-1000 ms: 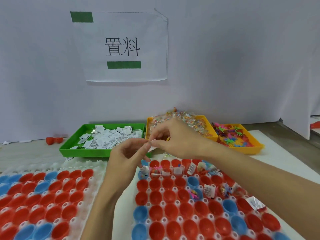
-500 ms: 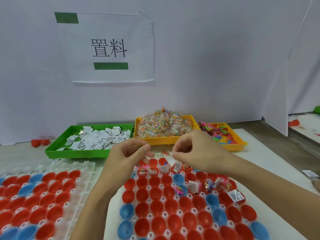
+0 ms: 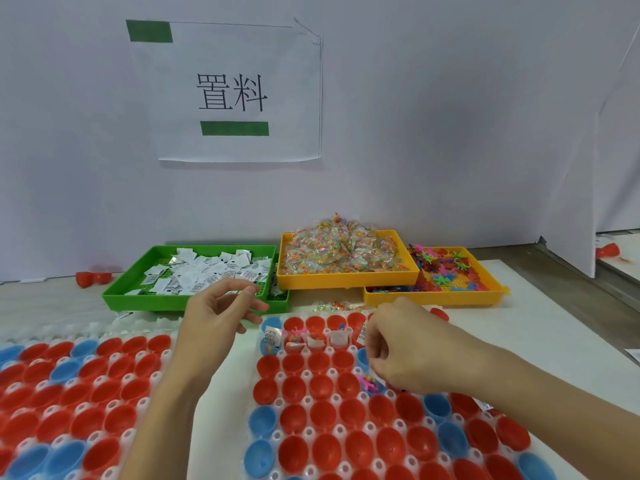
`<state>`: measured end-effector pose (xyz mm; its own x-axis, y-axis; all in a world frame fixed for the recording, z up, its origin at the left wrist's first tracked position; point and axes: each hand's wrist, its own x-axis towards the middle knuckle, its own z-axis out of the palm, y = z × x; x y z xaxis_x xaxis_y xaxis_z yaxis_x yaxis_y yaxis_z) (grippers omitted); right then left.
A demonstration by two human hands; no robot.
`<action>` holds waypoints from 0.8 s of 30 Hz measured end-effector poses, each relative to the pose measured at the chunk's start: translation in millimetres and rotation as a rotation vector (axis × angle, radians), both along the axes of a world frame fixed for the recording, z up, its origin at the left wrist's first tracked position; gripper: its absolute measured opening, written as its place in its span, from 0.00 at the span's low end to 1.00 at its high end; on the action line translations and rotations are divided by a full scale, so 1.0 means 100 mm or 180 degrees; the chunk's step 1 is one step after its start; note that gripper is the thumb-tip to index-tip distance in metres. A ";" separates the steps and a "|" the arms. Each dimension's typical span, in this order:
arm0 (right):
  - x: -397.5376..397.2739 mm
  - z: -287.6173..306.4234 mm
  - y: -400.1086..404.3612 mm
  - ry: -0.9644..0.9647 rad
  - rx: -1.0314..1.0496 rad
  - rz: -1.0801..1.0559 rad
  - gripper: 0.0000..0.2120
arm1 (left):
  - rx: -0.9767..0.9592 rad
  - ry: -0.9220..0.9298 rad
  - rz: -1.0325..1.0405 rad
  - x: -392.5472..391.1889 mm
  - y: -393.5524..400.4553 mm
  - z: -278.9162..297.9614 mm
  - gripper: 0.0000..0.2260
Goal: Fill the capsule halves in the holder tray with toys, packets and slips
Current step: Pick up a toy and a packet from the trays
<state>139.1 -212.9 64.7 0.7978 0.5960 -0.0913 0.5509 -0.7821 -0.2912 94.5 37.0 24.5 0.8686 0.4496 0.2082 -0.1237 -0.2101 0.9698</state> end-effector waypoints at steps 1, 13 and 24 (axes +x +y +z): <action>-0.01 -0.01 0.01 -0.0017 0.0008 0.0000 0.06 | -0.0013 0.0021 0.0017 0.01 0.00 -0.01 0.05; -0.09 -0.05 0.03 -0.0250 0.0114 -0.0061 0.03 | 0.0377 0.0164 0.0088 0.03 0.01 -0.10 0.04; -0.07 -0.08 0.02 0.0136 0.0287 -0.0099 0.07 | 0.0683 0.0459 -0.0040 0.05 0.01 -0.12 0.04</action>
<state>132.3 -210.5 57.1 0.8126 0.5782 -0.0728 0.5123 -0.7683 -0.3838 99.2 37.9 12.4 0.9015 0.3974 0.1713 0.0086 -0.4123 0.9110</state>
